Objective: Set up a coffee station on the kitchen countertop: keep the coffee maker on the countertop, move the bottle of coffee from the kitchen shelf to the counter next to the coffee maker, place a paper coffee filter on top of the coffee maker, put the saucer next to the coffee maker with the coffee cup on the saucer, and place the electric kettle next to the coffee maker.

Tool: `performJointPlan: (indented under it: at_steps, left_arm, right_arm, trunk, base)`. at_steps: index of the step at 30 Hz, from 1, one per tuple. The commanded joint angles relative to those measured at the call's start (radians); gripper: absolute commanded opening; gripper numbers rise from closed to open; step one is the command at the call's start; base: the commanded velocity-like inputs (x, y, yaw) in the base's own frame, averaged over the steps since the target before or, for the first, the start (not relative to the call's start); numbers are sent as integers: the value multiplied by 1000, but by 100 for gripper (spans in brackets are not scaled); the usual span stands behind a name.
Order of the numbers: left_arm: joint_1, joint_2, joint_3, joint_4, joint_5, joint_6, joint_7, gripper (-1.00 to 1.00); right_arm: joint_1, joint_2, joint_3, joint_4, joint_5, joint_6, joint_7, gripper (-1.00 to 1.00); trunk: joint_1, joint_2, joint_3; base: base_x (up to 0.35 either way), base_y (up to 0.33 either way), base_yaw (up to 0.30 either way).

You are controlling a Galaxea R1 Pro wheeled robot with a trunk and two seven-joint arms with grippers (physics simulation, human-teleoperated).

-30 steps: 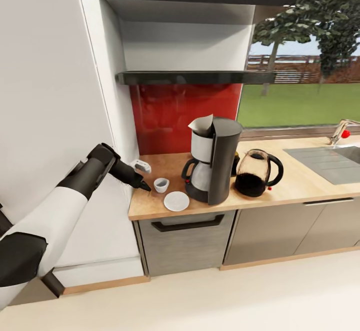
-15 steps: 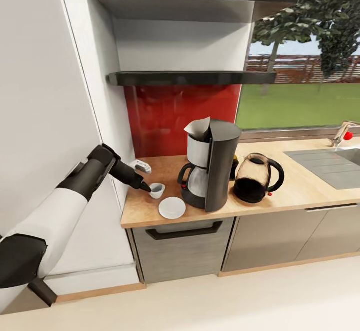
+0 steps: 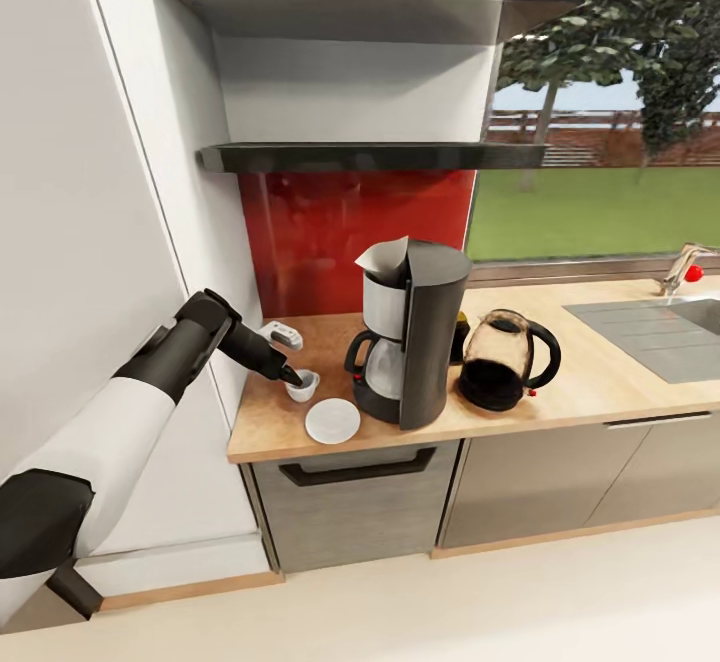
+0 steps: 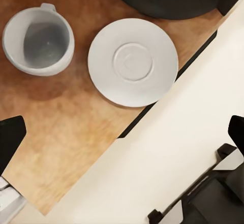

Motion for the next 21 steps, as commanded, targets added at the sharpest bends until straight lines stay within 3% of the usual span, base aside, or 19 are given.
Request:
performJointPlan:
  at_steps: [1,6,16,21]
  left_arm:
    - [-1,1,-2,-2,-10,6,-10,100]
    - [-1,7,-4,-2,-11,3,-8,100]
    - [-1,19,-5,-2,-15,-2,-4,100]
    - [-1,15,-6,-2,-69,-4,-4,100]
  right_arm:
    - [1,-2,8,1,-10,2,3,100]
    - [15,-34,8,0,-11,4,5,100]
    - [17,-42,8,-1,-11,4,5,100]
    - [17,-39,8,-1,-12,1,4,100]
  trunk:
    - [1,-2,-2]
    - [1,-2,-2]
    - [1,-2,-2]
    - [1,-2,-2]
  base:
    - [0,0,0]
    - [0,0,-16]
    - [87,0,-113]
    - [133,0,-9]
